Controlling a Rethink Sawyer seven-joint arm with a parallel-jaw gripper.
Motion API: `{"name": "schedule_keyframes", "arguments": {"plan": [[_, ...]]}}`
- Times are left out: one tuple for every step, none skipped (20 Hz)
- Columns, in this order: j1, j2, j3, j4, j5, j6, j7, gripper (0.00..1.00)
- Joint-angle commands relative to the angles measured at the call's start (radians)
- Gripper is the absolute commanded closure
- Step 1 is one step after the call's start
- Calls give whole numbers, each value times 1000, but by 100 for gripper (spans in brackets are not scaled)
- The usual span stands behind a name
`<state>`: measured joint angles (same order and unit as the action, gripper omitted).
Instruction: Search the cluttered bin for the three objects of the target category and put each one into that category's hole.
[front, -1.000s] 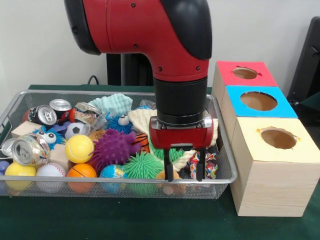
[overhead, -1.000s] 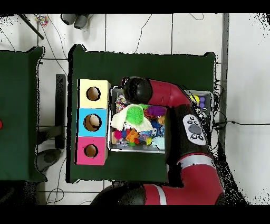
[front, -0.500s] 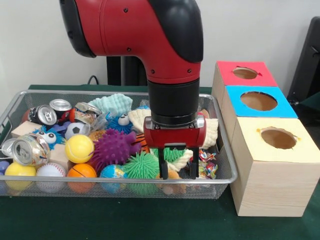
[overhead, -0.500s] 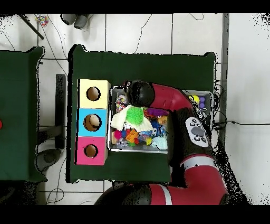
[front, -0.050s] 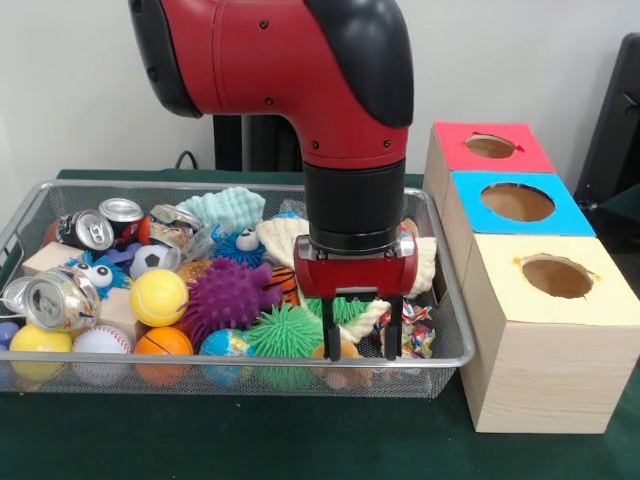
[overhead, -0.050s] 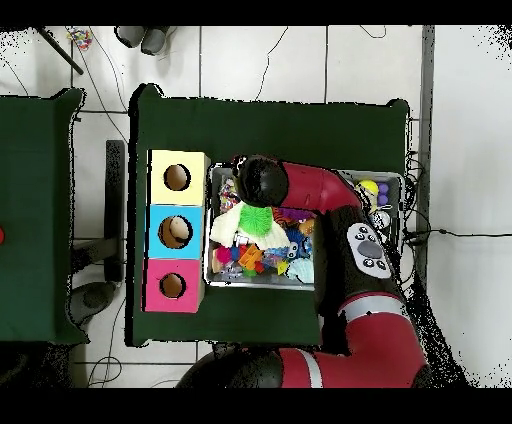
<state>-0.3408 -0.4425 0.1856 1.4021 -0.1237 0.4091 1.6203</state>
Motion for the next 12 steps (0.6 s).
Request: {"name": "schedule_keyframes", "arguments": {"plan": [[-32, 8, 63, 128, -53, -64, 57, 0], [-41, 8, 74, 138, -50, -59, 52, 0], [-49, 7, 82, 146, -48, -54, 49, 0], [-55, 5, 87, 152, -48, -52, 45, 0], [-61, 4, 91, 157, -50, -53, 41, 0], [-66, 4, 95, 159, -52, -50, 37, 0], [-73, 4, 101, 159, -54, -47, 30, 0], [-81, 5, 108, 161, -58, -50, 23, 0], [-89, 7, 115, 160, -63, -53, 13, 0], [-98, 10, 122, 159, -71, -60, 4, 0], [-105, 13, 126, 158, -78, -63, -3, 0], [-109, 14, 126, 156, -85, -61, -9, 0]]}}
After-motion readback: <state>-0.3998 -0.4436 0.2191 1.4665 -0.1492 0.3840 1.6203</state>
